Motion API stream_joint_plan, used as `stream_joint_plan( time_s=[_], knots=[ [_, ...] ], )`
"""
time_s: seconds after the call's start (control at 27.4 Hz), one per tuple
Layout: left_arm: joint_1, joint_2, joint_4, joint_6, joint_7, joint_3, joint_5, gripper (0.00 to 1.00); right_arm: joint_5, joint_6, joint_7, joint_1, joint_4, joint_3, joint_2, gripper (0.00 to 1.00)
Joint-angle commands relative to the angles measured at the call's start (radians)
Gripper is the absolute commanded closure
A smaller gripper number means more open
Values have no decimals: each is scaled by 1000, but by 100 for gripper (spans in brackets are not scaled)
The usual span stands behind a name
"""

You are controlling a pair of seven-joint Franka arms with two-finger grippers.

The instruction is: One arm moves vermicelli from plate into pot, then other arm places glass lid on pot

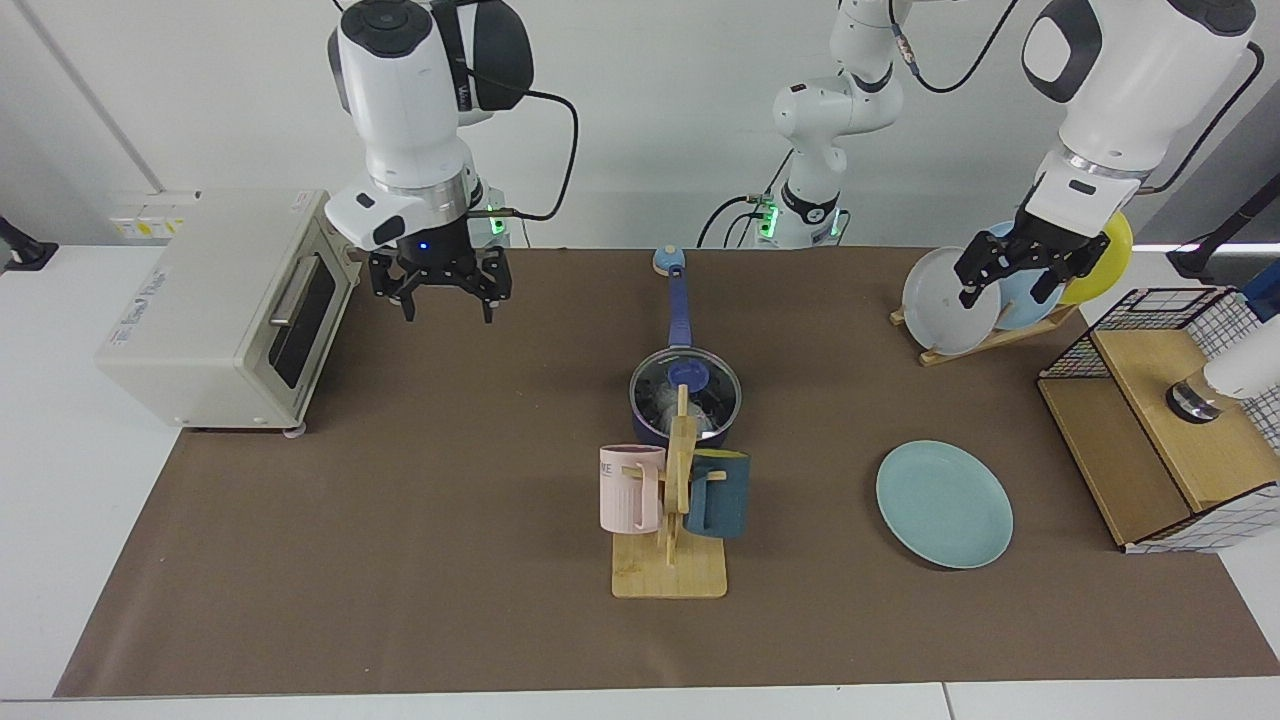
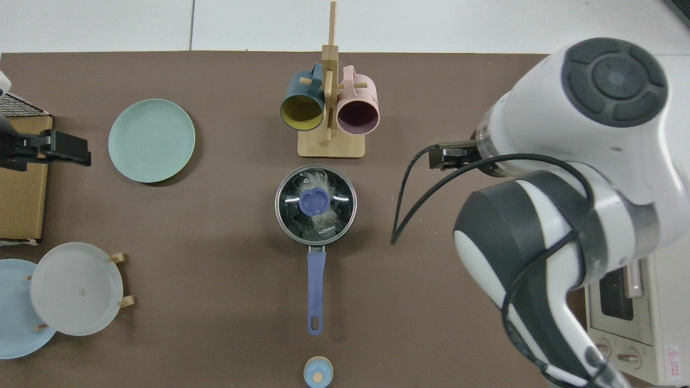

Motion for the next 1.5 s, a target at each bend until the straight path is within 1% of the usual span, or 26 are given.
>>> stream_joint_plan(
  time_s=[0.0, 0.15, 0.26, 0.4, 0.51, 0.77, 1.06, 1.46],
  knots=[
    [2, -24, -24, -1, 4, 1, 0, 0, 40, -13, -47, -71, -116, 16, -113, 1],
    [2, -24, -24, -1, 4, 1, 0, 0, 45, -65, -133, -119, -116, 16, -137, 1],
    [2, -24, -24, -1, 4, 1, 0, 0, 48, -91, -159, -148, -121, 16, -149, 1],
    [2, -24, -24, -1, 4, 1, 0, 0, 108, -82, -197, -192, -170, 14, -185, 1],
    [2, -24, -24, -1, 4, 1, 0, 0, 109, -56, -250, -217, -207, 14, -202, 1],
    [2, -24, -24, -1, 4, 1, 0, 0, 108, -62, -394, -306, -214, 13, -200, 1],
    [2, -24, -24, -1, 4, 1, 0, 0, 94, -48, -379, -275, -207, 17, -185, 1],
    [2, -24, -24, -1, 4, 1, 0, 0, 86, -42, -376, -274, -204, 19, -182, 1]
  ],
)
